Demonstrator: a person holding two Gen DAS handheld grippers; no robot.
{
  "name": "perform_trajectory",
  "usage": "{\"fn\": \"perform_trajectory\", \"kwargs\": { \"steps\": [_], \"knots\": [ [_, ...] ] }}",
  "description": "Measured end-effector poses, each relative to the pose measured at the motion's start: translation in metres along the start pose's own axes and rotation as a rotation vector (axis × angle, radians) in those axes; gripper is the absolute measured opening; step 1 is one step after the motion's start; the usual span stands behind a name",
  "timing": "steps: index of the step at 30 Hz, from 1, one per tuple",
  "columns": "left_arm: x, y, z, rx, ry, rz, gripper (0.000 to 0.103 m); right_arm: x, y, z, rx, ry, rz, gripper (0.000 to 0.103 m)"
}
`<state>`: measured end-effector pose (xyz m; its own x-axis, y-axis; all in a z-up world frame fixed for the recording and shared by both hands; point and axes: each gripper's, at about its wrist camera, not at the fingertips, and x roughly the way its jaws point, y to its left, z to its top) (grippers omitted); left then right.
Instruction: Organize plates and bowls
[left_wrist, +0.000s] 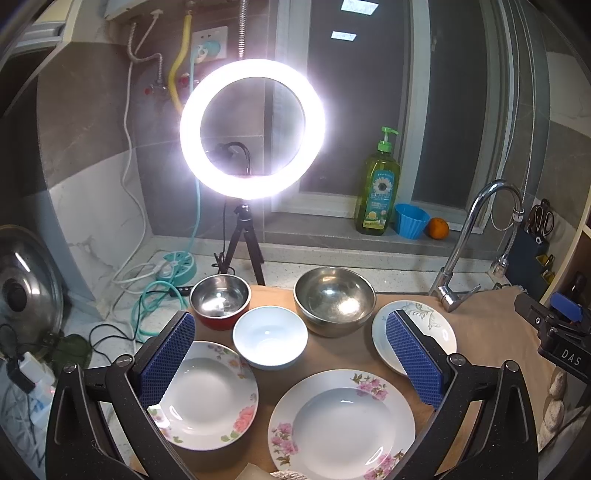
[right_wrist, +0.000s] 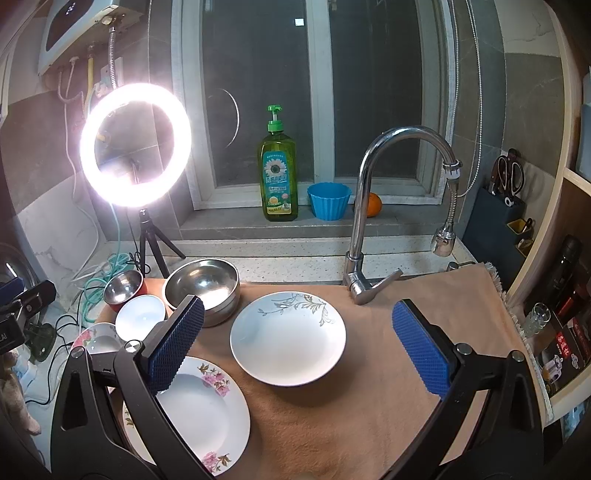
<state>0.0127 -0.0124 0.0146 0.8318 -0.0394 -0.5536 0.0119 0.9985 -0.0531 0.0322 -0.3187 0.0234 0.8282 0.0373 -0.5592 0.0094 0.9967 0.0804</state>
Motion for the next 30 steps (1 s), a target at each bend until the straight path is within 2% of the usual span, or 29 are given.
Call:
{"fn": "perform_trajectory", "kwargs": {
  "steps": [30],
  "knots": [
    [0.0104,-0.0026,0.0005,0.007,0.028,-0.001,0.103,0.0069,-0.0014,-0.0034,-0.009,0.01,0.001,0.103]
  ]
}}
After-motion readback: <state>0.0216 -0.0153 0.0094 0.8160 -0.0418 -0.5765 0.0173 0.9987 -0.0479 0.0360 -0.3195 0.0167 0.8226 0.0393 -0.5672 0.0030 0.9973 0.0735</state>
